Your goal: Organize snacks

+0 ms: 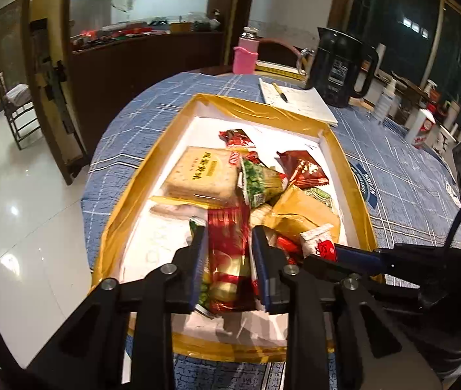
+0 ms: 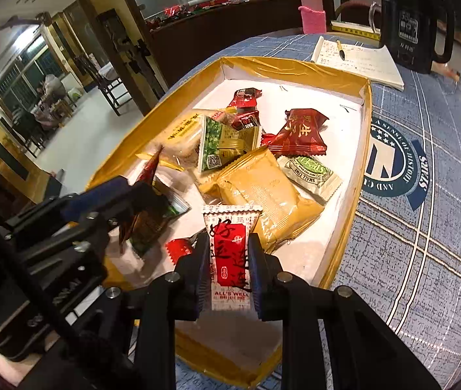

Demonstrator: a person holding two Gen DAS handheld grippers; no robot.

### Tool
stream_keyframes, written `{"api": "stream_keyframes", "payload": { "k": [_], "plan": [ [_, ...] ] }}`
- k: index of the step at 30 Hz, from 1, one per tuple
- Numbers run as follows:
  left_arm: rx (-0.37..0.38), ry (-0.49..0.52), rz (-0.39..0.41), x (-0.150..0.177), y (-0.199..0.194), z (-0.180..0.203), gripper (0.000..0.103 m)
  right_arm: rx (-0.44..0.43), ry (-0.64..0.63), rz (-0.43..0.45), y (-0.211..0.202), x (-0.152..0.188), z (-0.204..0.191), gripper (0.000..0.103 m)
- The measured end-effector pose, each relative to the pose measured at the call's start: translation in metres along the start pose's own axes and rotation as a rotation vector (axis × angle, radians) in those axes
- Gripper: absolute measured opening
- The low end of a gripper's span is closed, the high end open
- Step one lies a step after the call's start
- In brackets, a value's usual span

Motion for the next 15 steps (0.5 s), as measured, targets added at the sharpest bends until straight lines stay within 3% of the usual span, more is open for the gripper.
{"api": "stream_keyframes", "payload": {
  "k": [1,3,6,15],
  "plan": [
    [-0.002,-0.008,0.005,0.000,-0.001,-0.001,0.051,0.006,0.002,-0.001,0.001,-0.001,0.001,0.026],
    [-0.017,-0.024,0.028,0.000,-0.007,-0.004,0.058,-0.002,0.010,-0.002,0.003,-0.001,0.001,0.027],
    [-0.046,-0.045,0.059,0.001,-0.019,-0.010,0.063,-0.025,0.016,0.014,0.000,0.000,0.000,0.033],
    [-0.123,-0.051,0.143,0.010,-0.053,-0.005,0.069,-0.026,0.017,0.142,-0.040,0.014,-0.006,0.034]
  ]
}}
Point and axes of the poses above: each gripper's, at about its wrist camera, not at the fingertips, and y roughly the way its jaws point, z to its right, x to its underside, the point moved 9 cm from there along y, roughly the way its jaws point, and after that the axes turned 12 degrees about -z, right-handed, at the moved point
